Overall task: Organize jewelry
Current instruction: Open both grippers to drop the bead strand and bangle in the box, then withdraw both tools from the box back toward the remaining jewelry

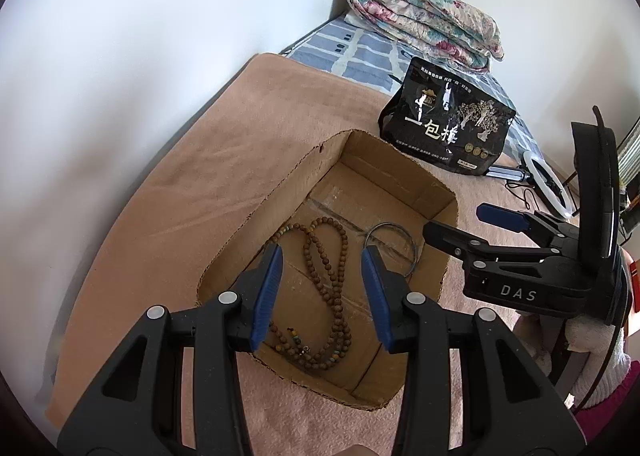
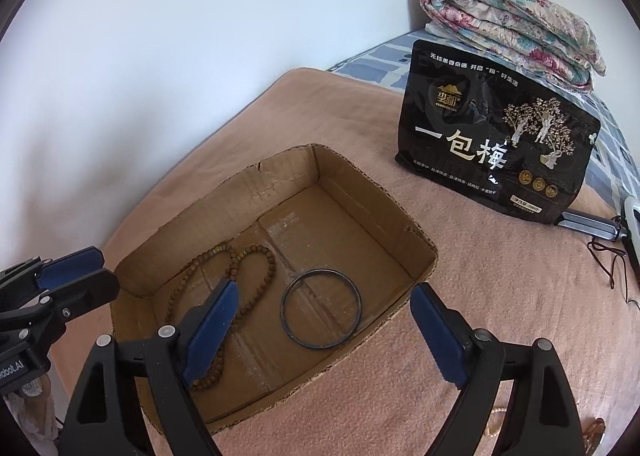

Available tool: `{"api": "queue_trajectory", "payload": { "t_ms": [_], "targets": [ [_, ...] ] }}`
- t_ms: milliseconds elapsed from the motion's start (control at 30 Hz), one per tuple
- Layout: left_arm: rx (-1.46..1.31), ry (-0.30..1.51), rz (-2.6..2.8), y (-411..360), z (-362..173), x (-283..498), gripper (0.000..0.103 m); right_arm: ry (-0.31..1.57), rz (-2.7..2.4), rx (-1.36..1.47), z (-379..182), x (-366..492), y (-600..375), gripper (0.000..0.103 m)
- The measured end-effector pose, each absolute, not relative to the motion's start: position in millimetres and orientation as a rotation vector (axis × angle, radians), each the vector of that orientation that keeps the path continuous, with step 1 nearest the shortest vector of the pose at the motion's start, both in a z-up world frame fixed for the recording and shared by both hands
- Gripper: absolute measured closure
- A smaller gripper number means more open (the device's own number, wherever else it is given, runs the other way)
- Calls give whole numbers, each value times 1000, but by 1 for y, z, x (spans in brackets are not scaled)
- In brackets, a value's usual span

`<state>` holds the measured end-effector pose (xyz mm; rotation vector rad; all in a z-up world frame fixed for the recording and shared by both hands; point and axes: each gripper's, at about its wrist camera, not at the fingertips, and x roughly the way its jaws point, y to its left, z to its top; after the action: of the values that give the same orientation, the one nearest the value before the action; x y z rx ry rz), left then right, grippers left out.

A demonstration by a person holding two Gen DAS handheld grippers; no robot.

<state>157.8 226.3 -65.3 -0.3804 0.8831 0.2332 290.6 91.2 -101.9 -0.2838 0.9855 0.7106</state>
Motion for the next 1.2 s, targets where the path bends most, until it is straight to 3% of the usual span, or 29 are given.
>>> {"api": "queue_trajectory", "payload": {
  "t_ms": [1200],
  "targets": [
    [-135, 784, 24, 109, -31, 150, 58, 863, 581, -245, -25, 240, -68, 6]
  ]
}}
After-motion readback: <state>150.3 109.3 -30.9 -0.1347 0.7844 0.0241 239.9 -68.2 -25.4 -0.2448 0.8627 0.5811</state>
